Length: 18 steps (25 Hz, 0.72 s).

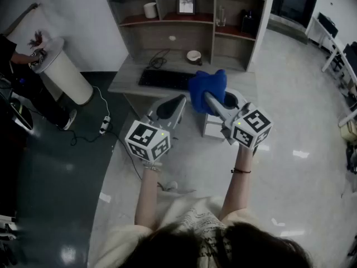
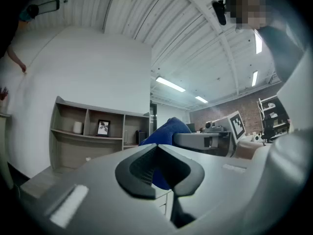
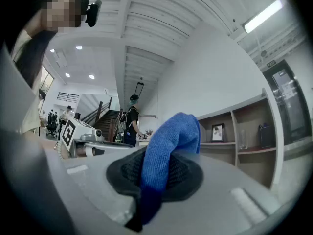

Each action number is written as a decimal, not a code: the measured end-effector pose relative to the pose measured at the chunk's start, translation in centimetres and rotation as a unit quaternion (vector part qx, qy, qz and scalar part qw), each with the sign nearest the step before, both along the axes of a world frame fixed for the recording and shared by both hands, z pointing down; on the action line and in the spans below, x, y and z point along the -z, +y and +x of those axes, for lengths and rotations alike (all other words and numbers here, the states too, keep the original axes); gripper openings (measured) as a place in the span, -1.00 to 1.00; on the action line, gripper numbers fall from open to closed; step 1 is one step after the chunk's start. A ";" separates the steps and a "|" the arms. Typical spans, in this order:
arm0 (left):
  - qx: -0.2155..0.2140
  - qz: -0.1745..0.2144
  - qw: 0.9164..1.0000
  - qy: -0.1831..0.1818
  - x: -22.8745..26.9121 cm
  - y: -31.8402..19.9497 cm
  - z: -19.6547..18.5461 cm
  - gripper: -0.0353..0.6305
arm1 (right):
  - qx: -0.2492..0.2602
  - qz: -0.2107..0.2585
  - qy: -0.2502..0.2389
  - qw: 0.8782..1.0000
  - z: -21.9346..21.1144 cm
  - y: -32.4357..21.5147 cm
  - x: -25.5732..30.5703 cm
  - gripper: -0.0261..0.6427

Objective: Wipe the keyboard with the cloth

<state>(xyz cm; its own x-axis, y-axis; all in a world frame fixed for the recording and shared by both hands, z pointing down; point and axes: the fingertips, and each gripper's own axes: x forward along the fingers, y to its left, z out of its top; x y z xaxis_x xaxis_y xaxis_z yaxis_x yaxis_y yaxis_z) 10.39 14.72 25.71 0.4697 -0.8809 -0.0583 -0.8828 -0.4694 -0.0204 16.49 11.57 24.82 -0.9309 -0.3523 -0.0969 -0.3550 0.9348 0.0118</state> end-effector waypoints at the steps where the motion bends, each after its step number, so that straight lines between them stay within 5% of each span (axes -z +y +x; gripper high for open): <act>1: 0.000 0.000 1.000 0.001 0.0 -0.1 0.0 -0.88 | 0.000 0.000 0.001 1.000 0.0 -0.1 0.0 -0.75; 18: -0.005 -0.012 1.000 0.007 -0.7 0.1 0.4 -0.88 | -0.003 -0.005 0.001 1.000 0.8 -0.1 -0.1 -0.75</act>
<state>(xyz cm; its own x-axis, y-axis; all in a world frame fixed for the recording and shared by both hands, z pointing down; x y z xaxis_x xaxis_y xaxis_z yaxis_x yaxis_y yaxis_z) 10.81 14.79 26.41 0.4772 -0.8777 -0.0445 -0.8785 -0.4778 0.0038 17.30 11.48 24.96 -0.9290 -0.3586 -0.0915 -0.3604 0.9328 0.0038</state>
